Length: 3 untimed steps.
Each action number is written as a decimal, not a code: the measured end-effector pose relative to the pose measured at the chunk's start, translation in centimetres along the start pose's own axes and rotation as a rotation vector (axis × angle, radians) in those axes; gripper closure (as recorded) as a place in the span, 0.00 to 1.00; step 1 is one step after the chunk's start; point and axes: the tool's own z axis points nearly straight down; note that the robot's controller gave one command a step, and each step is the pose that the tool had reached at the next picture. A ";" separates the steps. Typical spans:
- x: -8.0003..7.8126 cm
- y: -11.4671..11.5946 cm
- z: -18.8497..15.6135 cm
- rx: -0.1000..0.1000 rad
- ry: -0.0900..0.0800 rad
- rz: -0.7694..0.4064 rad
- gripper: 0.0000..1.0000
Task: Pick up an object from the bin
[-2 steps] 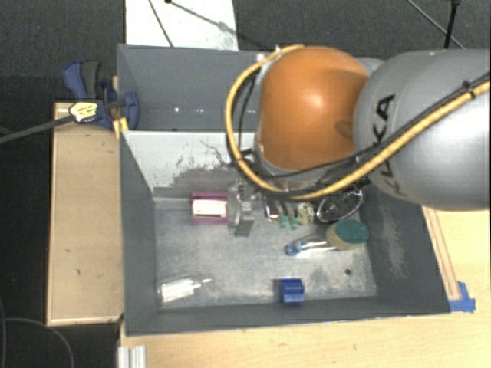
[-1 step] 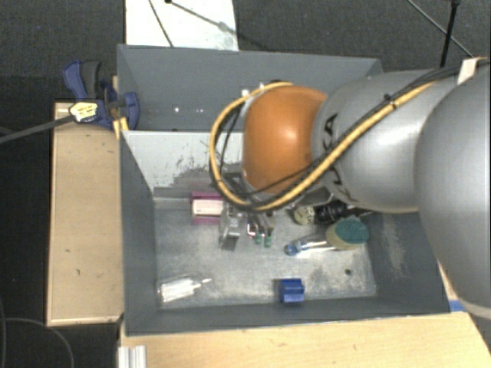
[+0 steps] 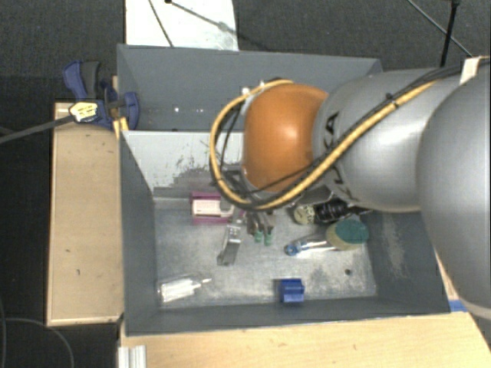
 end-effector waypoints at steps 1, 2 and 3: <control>4.6 3.0 10.0 0.003 0.009 -0.151 0.00; 4.8 3.2 11.2 -0.003 -0.008 -0.441 0.00; 5.1 3.1 11.4 -0.001 -0.001 -0.436 1.00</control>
Offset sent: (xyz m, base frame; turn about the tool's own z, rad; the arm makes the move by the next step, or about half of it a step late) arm -0.0374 0.0363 -0.0966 -0.1491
